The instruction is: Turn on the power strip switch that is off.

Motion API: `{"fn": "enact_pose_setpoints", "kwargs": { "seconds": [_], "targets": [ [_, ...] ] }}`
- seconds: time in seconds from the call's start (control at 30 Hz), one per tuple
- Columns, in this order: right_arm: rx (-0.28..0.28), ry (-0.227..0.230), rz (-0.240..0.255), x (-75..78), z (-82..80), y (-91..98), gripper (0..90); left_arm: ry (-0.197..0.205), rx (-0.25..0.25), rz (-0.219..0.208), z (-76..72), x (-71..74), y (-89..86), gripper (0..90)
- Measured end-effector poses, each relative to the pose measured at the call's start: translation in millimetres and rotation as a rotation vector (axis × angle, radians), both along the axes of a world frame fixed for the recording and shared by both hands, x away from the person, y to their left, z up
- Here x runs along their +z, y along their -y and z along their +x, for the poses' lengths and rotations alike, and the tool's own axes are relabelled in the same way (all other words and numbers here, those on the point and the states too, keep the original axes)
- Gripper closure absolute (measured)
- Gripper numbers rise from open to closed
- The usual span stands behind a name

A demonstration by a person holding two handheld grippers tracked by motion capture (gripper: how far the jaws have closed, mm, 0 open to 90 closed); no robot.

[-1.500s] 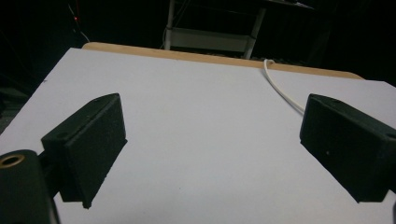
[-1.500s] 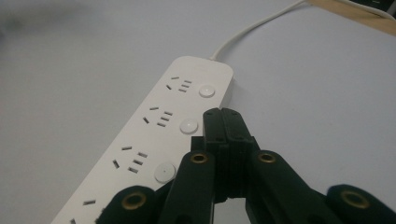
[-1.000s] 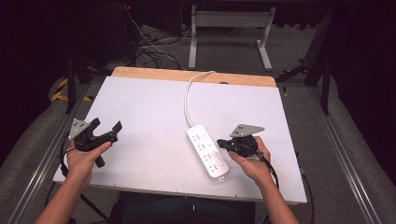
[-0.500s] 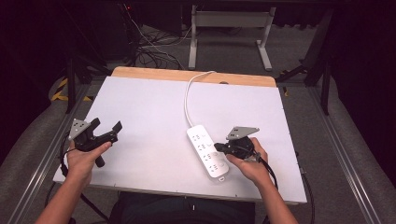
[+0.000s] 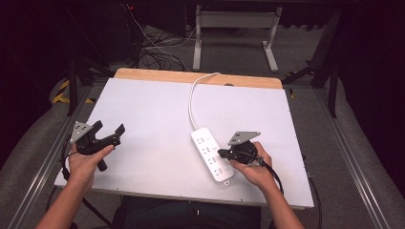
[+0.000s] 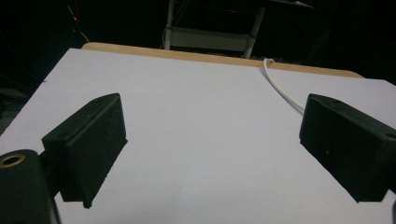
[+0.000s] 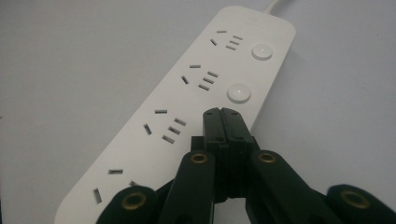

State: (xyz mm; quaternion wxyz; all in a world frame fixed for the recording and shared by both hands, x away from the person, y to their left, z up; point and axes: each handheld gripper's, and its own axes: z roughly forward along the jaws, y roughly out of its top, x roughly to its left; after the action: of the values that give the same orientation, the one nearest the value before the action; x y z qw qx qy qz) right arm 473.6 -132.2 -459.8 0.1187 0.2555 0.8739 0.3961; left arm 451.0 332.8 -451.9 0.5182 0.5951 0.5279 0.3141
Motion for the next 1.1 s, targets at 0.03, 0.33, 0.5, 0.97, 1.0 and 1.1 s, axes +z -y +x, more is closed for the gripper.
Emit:
{"fn": "enact_pose_setpoints", "kwargs": {
  "seconds": [0.03,0.33,0.5,0.97,1.0,1.1],
  "targets": [
    [0.000,0.000,-0.001,0.0,0.0,-0.1,90.0,0.000,0.000,0.000,0.0,0.0,0.1,7.8],
    [0.002,0.013,-0.015,-0.3,-1.1,-1.9,90.0,0.000,-0.001,0.000,-0.2,0.1,0.3,7.8],
    [-0.009,0.003,-0.008,-1.0,-1.6,-2.2,90.0,0.000,0.000,0.001,-0.8,0.2,0.3,7.8],
    [-0.043,-0.014,-0.021,-1.3,-4.4,-5.8,90.0,-0.003,-0.002,0.000,-1.7,0.2,0.3,7.8],
    [-0.045,-0.017,-0.015,-1.5,-4.2,-5.5,90.0,-0.004,-0.002,0.000,-1.7,0.2,0.3,7.8],
    [-0.048,-0.025,-0.008,-1.7,-3.7,-4.9,90.0,-0.001,0.000,-0.005,-1.8,0.1,0.8,7.8]
  ]
}}
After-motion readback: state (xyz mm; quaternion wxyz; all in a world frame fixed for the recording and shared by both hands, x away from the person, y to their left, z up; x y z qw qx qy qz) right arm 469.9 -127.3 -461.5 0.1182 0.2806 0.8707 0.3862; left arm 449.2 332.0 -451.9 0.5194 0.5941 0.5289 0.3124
